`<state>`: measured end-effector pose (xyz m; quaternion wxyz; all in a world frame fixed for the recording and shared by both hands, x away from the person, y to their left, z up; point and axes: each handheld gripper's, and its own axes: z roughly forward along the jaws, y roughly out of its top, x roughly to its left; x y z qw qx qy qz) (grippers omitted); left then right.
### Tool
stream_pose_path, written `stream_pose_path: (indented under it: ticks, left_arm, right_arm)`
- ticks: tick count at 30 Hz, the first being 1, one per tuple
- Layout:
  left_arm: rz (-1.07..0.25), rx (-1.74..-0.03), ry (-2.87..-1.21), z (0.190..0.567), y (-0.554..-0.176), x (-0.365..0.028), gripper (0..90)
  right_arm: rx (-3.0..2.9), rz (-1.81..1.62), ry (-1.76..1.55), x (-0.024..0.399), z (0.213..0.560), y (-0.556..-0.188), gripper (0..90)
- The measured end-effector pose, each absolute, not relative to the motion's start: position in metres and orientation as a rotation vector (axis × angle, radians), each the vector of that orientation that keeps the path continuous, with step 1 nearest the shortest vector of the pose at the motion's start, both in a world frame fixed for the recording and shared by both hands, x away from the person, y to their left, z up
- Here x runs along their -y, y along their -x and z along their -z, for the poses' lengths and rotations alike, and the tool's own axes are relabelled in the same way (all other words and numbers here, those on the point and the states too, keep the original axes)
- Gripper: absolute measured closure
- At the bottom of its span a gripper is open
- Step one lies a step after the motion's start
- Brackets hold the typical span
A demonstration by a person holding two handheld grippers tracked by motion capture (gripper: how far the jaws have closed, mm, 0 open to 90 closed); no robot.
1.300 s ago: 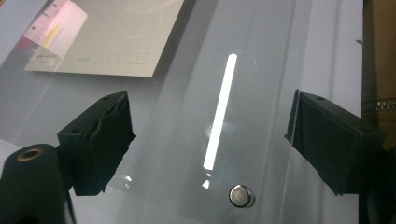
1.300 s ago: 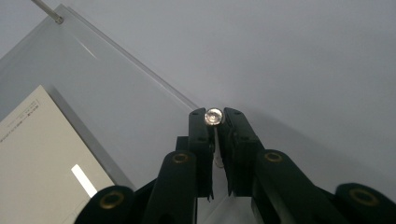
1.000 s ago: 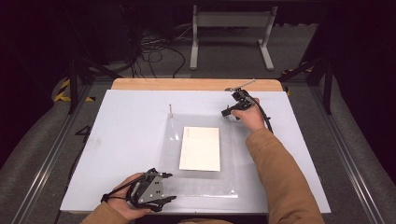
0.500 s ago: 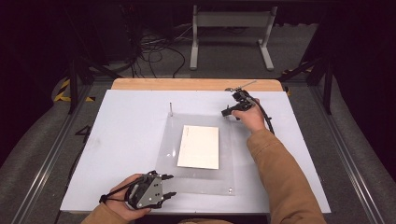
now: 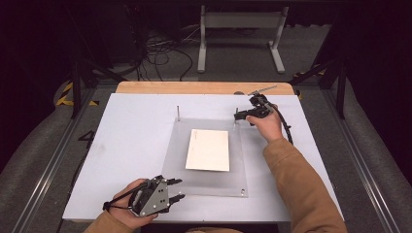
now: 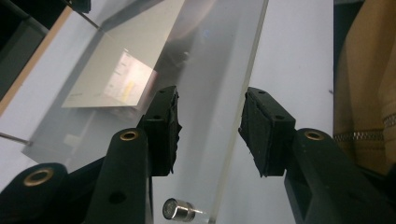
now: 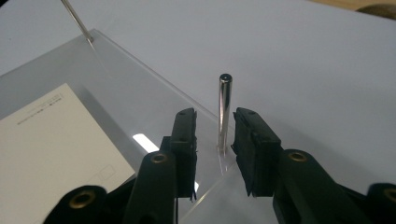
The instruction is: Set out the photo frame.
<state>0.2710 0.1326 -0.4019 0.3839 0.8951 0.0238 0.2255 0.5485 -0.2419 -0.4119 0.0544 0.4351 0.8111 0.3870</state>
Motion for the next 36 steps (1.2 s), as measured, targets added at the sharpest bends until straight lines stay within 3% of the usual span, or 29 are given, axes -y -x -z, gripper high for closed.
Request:
stream_pose_path:
  ticks: [8,22,36]
  left_arm:
    - [-0.577,-0.085,-2.238,0.39,-0.274,-0.134,58.3]
    - [-0.569,-0.145,-2.155,0.373,-0.281,-0.137,59.1]
    - [-0.575,-0.162,-2.109,0.354,-0.294,-0.133,60.0]
  right_arm:
    - [-2.436,-1.256,-1.093,0.259,0.391,-0.513,67.9]
    - [-2.426,-1.062,-0.514,0.261,0.376,-0.42,65.8]
    - [-2.36,-1.023,-0.303,0.265,0.381,-0.38,55.6]
